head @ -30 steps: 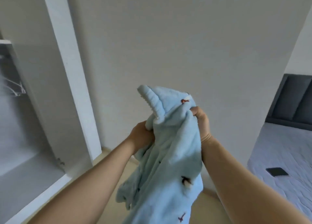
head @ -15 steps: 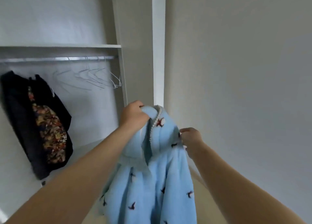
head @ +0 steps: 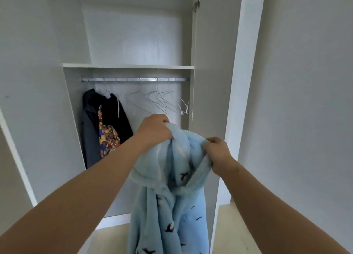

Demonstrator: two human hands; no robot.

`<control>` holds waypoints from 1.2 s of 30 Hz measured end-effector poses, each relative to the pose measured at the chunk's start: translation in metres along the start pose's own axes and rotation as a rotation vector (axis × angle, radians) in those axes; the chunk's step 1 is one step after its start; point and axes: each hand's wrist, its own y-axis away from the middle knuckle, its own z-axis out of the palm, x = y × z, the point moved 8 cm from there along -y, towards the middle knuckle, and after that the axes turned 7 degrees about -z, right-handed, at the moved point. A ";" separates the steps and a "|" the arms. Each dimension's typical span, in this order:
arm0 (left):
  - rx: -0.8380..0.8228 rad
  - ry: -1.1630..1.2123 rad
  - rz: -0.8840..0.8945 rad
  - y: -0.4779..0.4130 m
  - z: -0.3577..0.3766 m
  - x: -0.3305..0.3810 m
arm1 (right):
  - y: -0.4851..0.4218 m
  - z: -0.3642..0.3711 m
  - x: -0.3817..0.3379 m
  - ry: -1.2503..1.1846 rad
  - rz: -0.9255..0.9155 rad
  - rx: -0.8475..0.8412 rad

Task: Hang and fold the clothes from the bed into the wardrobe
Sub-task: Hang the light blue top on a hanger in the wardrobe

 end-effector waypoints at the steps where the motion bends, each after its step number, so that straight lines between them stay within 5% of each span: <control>1: -0.004 0.013 -0.008 -0.005 -0.005 -0.005 | -0.013 -0.001 0.009 -0.007 0.025 0.005; 9: 0.068 0.166 -0.130 -0.030 -0.027 -0.047 | -0.056 0.012 0.043 0.781 -0.021 -0.026; 12: 0.126 0.198 -0.165 -0.045 -0.029 -0.062 | -0.059 0.044 0.017 0.492 -0.336 0.007; 14: 0.136 0.203 -0.165 -0.055 -0.028 -0.067 | -0.060 0.082 0.008 0.284 -0.415 -0.199; 20: 0.076 0.330 -0.122 -0.097 -0.023 -0.085 | -0.081 0.144 0.050 0.325 -0.158 -0.598; 22: 0.077 0.352 -0.124 -0.117 -0.031 -0.103 | -0.100 0.155 0.057 0.344 -0.129 -0.565; 29: 0.019 0.115 -0.102 -0.183 -0.067 -0.189 | -0.163 0.201 0.042 -0.193 0.140 -0.303; 36: -0.066 -0.563 -0.350 -0.227 -0.097 -0.313 | -0.211 0.279 0.009 -0.336 0.081 -0.302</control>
